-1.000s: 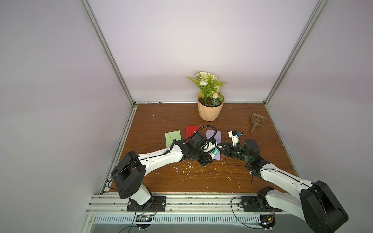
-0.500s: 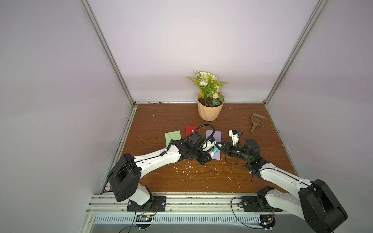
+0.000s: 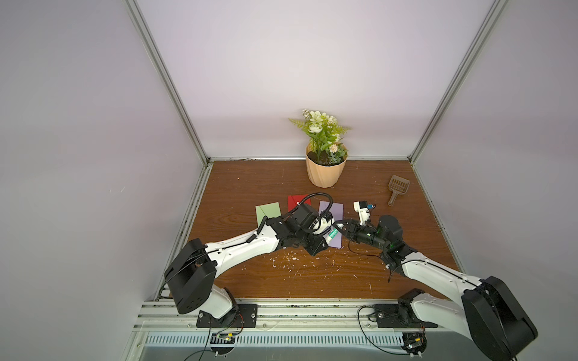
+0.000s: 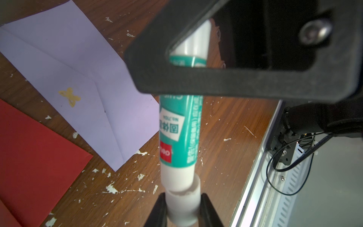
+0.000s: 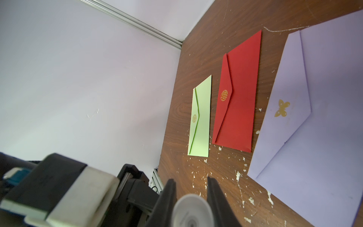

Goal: Seal the envelope with a glue stick
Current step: Close the lid of the glue stick.

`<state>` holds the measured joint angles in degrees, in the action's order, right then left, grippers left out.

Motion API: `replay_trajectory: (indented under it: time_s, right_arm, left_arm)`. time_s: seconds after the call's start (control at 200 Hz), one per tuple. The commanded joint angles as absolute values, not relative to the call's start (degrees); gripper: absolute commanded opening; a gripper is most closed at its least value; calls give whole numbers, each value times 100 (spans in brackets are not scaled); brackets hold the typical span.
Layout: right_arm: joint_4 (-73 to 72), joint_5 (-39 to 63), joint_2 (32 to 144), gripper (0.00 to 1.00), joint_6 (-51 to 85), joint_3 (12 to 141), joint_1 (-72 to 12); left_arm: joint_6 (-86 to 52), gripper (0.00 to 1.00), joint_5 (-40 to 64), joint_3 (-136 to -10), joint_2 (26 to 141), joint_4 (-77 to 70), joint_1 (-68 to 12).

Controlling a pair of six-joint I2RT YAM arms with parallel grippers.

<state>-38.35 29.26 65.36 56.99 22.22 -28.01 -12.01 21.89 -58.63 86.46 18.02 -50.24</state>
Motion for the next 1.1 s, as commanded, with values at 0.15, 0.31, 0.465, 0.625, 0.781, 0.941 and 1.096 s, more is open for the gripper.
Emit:
replay_trajectory:
  time_s: [0.15, 0.31, 0.465, 0.625, 0.781, 0.941, 1.096]
  right_arm:
    - [-3766, 3392, 6475, 0, 5456, 2454, -3049]
    - [-3673, 3380, 6461, 0, 5404, 2379, -3057]
    - [-3529, 3391, 6451, 0, 5344, 2378, -3054]
    - [-3168, 3419, 6486, 0, 5166, 2535, -3054]
    - [-3228, 3435, 6543, 0, 5206, 2532, -3078]
    - [-3263, 3390, 6668, 0, 5239, 2560, -3225]
    - [-3241, 3251, 6817, 0, 5261, 2526, -3352]
  left_arm:
    - [-1055, 22, 2165, -6100, 8816, 1512, -4975]
    - [-1089, 22, 1982, -6069, 8670, 1472, -4974]
    - [-1116, 22, 1796, -6032, 8578, 1444, -4967]
    - [-1116, 22, 1709, -6029, 8584, 1416, -4963]
    - [-1125, 23, 1674, -6029, 8543, 1297, -4957]
    - [-1207, 22, 1393, -5974, 8436, 1083, -4958]
    - [-1504, 22, 1008, -5830, 8220, 686, -4958]
